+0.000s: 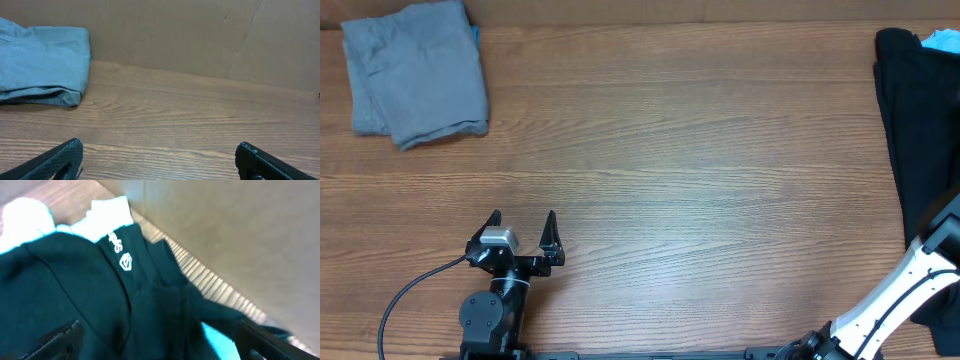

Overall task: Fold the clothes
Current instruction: 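Reach the right gripper to the black garment pile at right edge, then grasp the black shirt collar with the right gripper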

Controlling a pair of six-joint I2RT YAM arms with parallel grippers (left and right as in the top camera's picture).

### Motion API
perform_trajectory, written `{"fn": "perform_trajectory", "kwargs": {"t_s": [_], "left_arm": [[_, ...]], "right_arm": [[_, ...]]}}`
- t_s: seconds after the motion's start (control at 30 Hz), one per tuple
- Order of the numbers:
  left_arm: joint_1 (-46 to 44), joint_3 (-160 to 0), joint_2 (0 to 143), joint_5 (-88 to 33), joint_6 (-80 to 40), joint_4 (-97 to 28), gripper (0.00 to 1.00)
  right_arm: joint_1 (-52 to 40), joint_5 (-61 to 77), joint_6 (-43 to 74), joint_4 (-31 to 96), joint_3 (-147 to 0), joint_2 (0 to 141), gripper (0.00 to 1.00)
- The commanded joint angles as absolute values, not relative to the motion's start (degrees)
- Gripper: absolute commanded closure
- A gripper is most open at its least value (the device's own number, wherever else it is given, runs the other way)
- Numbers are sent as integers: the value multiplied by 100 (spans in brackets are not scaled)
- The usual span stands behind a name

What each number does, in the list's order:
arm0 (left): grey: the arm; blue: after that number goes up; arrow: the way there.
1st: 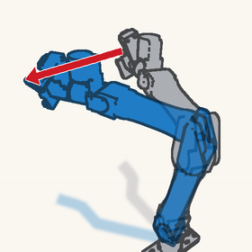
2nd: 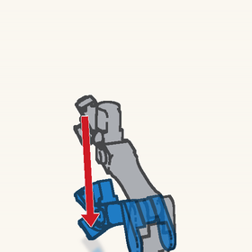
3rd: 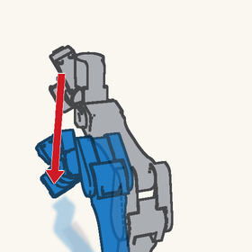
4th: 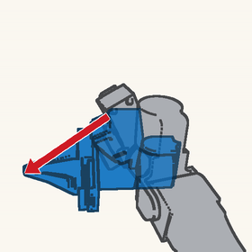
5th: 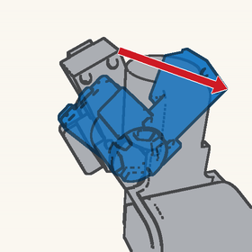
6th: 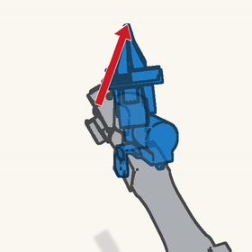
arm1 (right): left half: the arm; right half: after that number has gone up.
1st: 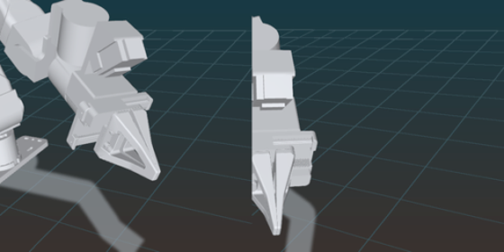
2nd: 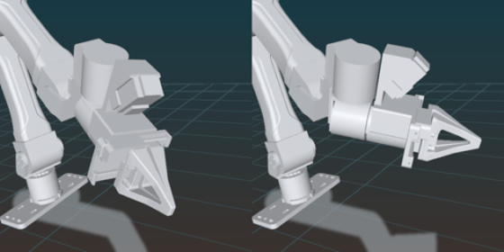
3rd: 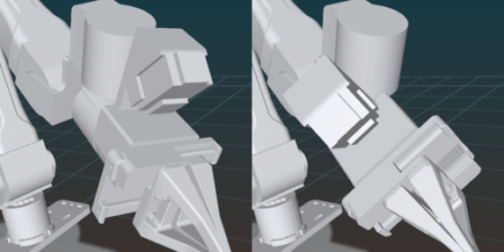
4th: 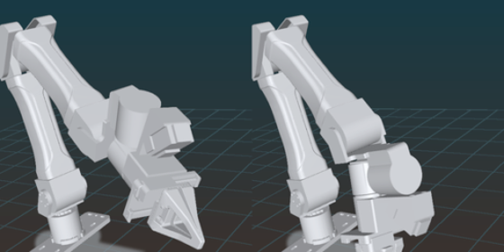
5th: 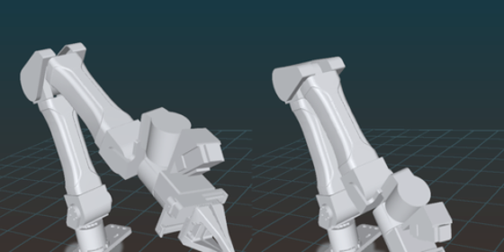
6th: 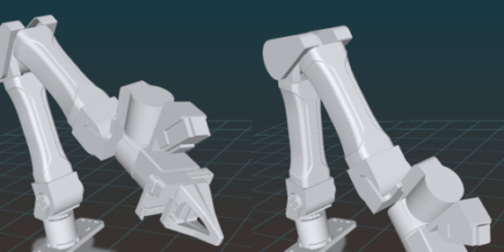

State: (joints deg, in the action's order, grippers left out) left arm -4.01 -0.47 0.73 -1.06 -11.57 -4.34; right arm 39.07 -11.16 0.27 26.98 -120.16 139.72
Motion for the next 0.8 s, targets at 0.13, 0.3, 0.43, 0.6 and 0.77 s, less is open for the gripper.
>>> {"fn": "perform_trajectory", "kwargs": {"t_s": [0.13, 0.3, 0.43, 0.6, 0.77], "left_arm": [[-366, -27, 27, -150, -1028, -432, 0], [-366, -27, 25, -148, -1028, -432, 0], [-366, -27, 25, -150, -1031, -432, 0], [-366, -27, 27, -150, -1031, -432, 0], [-366, -27, 27, -150, -1031, -432, 0]], "right_arm": [[3929, -1090, 368, 2425, -12156, 14344, 5], [3929, -1092, 368, 2366, -12156, 14411, 13], [3931, -1096, 368, 2362, -12156, 14457, 24], [3931, -1096, 370, 2366, -12156, 14457, 34], [3929, -1096, 373, 2410, -12156, 14459, 44]]}}
